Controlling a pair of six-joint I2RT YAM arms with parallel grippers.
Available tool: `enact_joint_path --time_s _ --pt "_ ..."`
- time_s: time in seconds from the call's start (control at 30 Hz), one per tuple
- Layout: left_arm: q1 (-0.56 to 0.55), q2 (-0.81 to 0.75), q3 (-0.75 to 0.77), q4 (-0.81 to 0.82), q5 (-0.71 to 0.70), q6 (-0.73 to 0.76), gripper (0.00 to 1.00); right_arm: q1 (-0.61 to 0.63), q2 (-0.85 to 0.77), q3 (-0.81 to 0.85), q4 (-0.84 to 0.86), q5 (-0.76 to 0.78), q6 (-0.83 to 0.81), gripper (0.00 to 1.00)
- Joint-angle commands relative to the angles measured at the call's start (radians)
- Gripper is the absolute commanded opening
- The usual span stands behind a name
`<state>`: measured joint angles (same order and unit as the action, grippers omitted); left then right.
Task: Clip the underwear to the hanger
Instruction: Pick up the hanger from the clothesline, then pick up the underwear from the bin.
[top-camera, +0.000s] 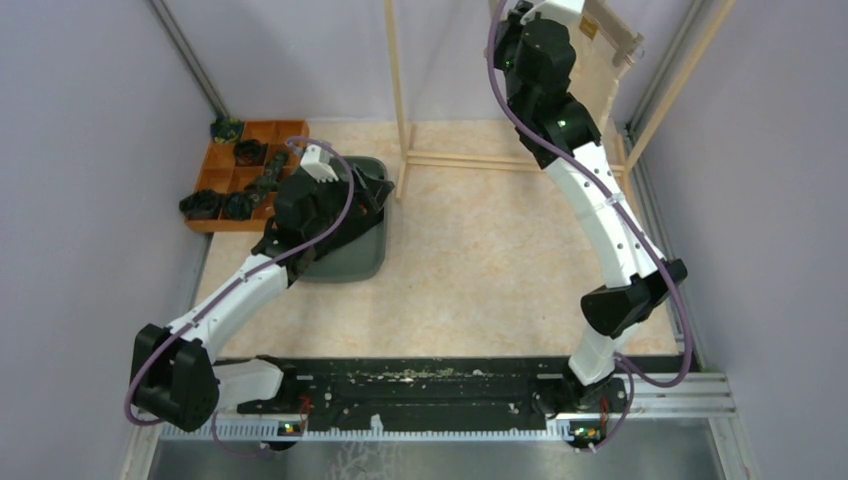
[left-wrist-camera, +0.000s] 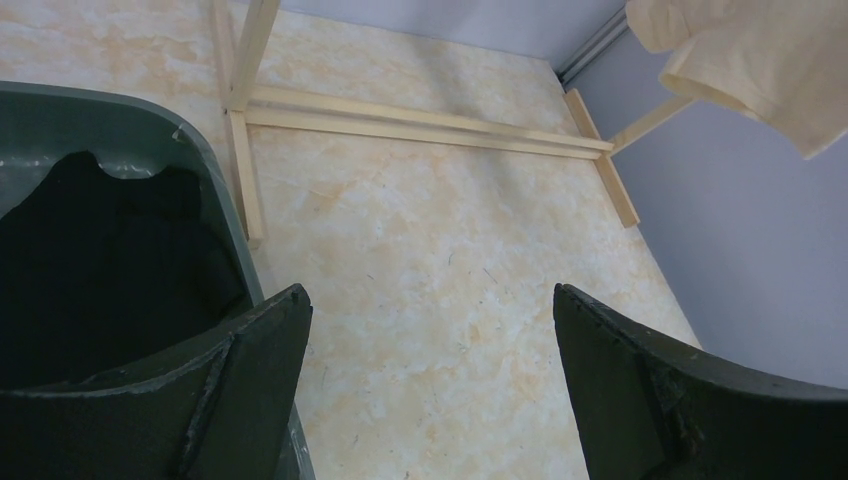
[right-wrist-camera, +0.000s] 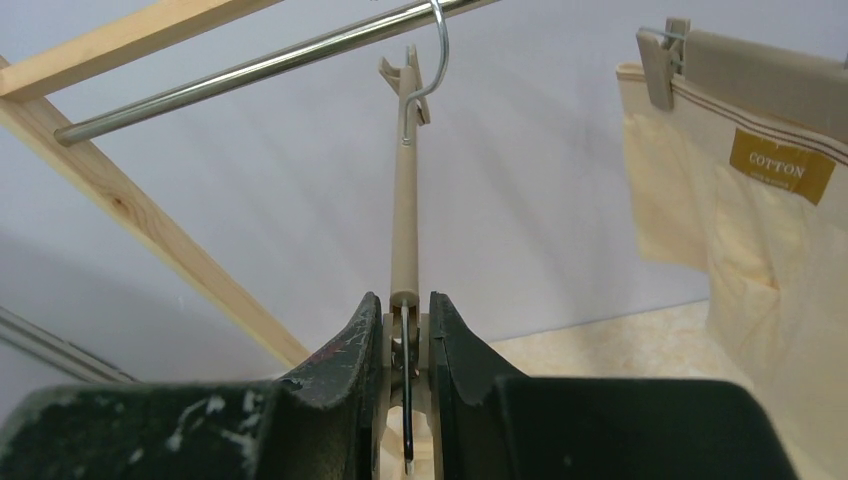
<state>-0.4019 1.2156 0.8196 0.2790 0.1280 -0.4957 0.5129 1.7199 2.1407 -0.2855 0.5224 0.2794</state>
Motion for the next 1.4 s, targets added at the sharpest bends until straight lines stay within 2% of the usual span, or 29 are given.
enact_joint_path --time_s 0.0,0.27,0.57,0.73,1.03,1.37 --pt "0.007 0.003 -0.006 0.038 0.012 -0.007 0.95 0.009 -0.058 0.026 0.069 0.02 -0.054 0.0" --pt "0.01 -0.005 0.012 0.02 -0.012 0.012 0.95 0.009 -0.103 0.005 0.062 -0.006 -0.067 0.0" --pt "0.03 0.001 0.048 -0.01 -0.019 0.02 0.95 0.009 -0.257 -0.235 0.133 -0.067 -0.06 0.0" --pt "0.045 0.025 0.077 -0.031 -0.022 0.013 0.95 0.009 -0.348 -0.399 0.146 -0.111 -0.036 0.0" --pt "0.079 0.087 0.091 -0.049 -0.029 -0.017 0.92 0.032 -0.554 -0.807 0.249 -0.167 0.007 0.0" --pt "0.087 0.305 0.083 -0.043 -0.082 -0.034 0.84 0.068 -0.74 -1.15 0.275 -0.143 0.055 0.0"
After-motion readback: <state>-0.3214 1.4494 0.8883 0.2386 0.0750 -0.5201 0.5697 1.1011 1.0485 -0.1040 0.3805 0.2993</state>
